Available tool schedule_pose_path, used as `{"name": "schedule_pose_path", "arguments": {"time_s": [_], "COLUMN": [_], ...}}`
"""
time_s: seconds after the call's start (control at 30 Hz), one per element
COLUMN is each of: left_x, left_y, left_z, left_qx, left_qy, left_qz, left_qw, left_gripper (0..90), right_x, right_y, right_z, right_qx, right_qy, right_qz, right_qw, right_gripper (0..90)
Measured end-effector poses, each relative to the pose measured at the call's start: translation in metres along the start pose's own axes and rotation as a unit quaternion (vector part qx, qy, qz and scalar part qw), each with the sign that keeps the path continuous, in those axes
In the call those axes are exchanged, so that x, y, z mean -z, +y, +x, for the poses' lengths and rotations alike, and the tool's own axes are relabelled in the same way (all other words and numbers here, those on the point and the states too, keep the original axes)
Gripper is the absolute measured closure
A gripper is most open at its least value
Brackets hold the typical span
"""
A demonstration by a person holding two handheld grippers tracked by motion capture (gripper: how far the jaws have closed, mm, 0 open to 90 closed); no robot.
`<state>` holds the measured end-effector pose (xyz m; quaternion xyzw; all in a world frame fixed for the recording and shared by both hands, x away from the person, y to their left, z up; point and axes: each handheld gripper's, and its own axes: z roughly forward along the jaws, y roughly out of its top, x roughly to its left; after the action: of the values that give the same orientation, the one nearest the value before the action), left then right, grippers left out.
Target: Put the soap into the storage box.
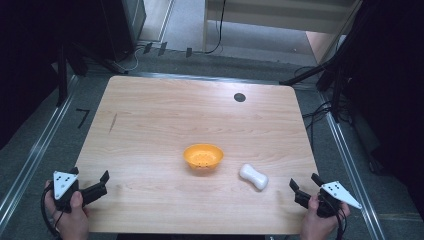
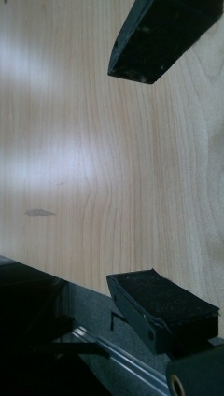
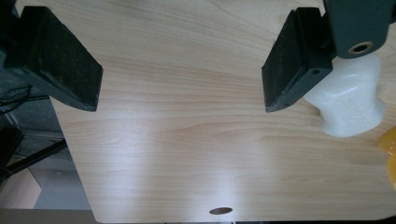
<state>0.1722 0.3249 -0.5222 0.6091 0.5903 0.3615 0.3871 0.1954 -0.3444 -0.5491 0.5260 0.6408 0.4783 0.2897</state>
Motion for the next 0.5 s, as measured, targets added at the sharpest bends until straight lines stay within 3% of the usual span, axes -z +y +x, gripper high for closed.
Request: {"name": "schedule_pose_path", "arguments": {"time_s": [0.2,0.4,0.5], "left_x": [0.0,0.001,0.001], "left_y": [0.0,0.0,0.0], "left_z": [0.0,-0.001,-0.001], "left_qx": [0.003,-0.002,-0.002], "left_qy": [0.004,0.001,-0.002], "left_qz": [-0.001,-0.002,0.001], "left_qw": [1.0,1.0,1.0], "left_gripper": [3.4,6.1,6.1], "right_x": [-0.001,-0.009,-0.011], "right_y": [0.0,0.005,0.011], "right_z": [0.001,-0.006,-0.008], "right_qx": [0.001,-0.019,-0.002], "right_qy": [0.003,0.049,0.055], "right_qz": [0.01,0.07,0.11], "right_qw": [0.9999,0.9962,0.9924], "right_gripper": [12.9,13.0,13.0]}}
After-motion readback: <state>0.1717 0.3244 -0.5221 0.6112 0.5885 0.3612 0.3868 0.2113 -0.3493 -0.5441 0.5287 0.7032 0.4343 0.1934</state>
